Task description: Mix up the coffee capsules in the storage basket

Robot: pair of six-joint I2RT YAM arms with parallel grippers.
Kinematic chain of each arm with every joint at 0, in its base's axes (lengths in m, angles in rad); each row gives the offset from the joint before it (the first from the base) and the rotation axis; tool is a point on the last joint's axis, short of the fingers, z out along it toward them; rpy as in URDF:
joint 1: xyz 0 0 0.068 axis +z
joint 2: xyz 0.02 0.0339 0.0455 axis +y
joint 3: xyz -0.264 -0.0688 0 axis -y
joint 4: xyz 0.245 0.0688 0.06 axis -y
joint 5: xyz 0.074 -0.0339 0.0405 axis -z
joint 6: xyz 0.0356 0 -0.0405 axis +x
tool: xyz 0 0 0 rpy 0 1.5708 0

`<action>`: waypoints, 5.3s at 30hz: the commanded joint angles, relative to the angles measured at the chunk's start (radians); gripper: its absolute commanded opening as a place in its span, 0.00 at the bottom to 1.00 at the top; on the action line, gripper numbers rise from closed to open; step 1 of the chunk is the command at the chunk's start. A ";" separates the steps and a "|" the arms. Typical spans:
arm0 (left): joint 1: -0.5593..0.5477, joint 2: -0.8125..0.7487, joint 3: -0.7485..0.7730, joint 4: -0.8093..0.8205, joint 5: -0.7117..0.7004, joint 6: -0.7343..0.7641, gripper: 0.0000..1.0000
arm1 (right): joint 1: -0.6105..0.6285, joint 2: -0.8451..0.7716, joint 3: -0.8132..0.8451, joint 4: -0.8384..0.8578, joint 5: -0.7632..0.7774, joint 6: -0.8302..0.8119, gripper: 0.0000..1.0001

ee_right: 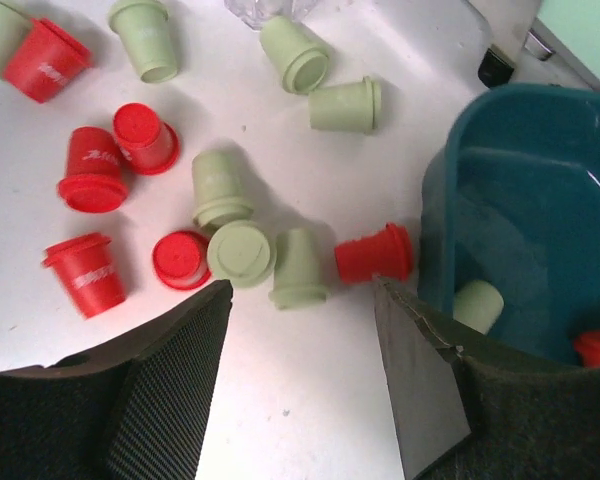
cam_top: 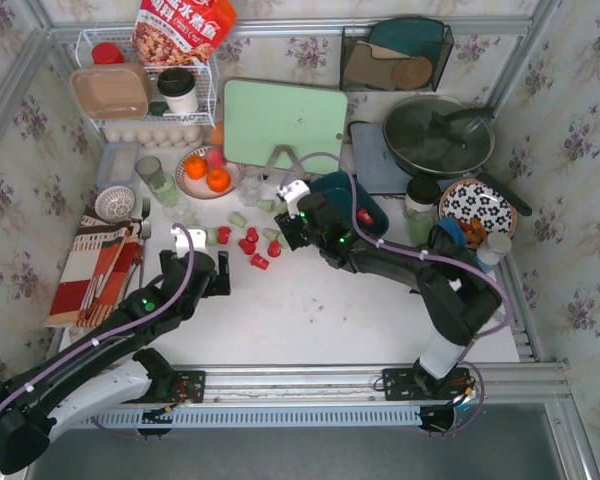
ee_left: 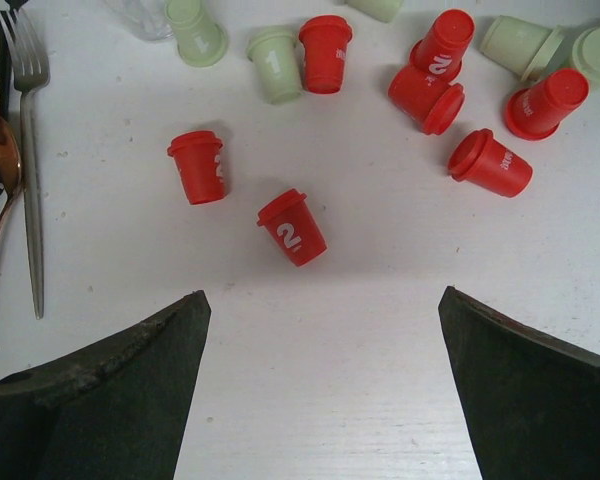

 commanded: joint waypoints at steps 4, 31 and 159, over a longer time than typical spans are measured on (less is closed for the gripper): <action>0.003 -0.038 0.003 0.002 -0.025 -0.006 0.99 | 0.000 0.212 0.165 -0.093 -0.117 -0.181 0.66; 0.003 -0.036 0.003 0.005 -0.025 -0.004 0.99 | 0.004 0.330 0.236 -0.088 -0.159 -0.150 0.61; 0.417 0.427 0.330 0.039 0.542 0.024 0.10 | -0.266 -0.389 -0.390 0.129 0.096 0.133 0.67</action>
